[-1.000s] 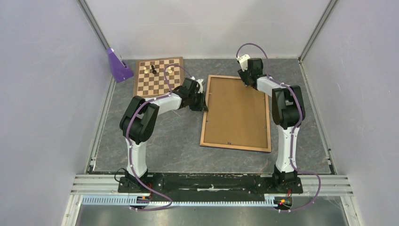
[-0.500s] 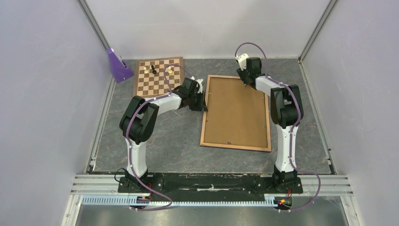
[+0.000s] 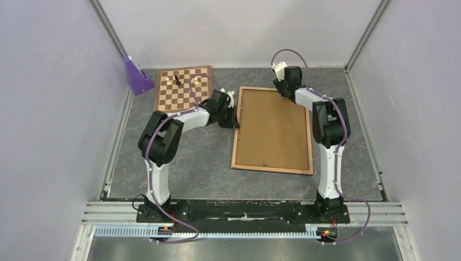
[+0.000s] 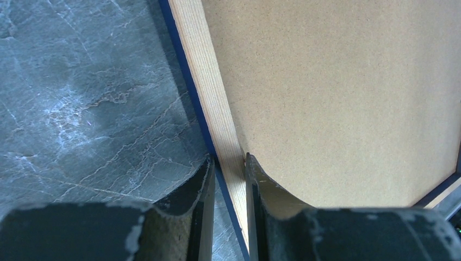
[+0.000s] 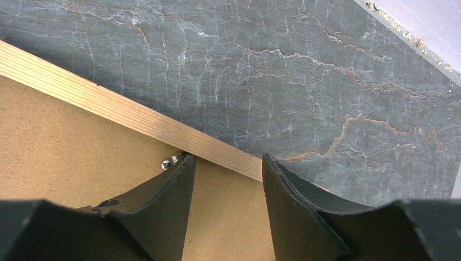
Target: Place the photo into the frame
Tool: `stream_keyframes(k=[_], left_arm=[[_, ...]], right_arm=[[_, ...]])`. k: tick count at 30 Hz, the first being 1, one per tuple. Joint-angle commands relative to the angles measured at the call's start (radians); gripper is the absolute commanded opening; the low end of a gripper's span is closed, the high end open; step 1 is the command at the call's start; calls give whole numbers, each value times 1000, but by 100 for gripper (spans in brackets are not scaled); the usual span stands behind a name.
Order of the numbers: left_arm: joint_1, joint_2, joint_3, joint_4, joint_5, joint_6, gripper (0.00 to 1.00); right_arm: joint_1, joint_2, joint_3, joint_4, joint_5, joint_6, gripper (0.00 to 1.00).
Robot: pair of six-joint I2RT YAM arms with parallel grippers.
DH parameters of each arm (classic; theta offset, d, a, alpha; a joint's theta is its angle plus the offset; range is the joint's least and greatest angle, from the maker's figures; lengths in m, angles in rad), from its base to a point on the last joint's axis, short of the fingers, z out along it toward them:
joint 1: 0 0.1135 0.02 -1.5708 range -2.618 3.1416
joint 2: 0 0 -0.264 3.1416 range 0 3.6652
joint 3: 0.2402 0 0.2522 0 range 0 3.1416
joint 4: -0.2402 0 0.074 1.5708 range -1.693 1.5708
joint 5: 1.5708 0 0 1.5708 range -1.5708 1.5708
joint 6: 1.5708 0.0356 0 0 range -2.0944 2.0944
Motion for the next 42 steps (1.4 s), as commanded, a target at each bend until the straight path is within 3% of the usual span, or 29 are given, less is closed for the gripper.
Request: stream_keyframes(k=[1,42], left_arm=[[0,12,15,-22,26,78,2],[-25,57,95,-123,17,180,2]], right_arm=[[22,-8,-24,23,-81,25,52],[23,-21,-51,51,-315,-102,51]])
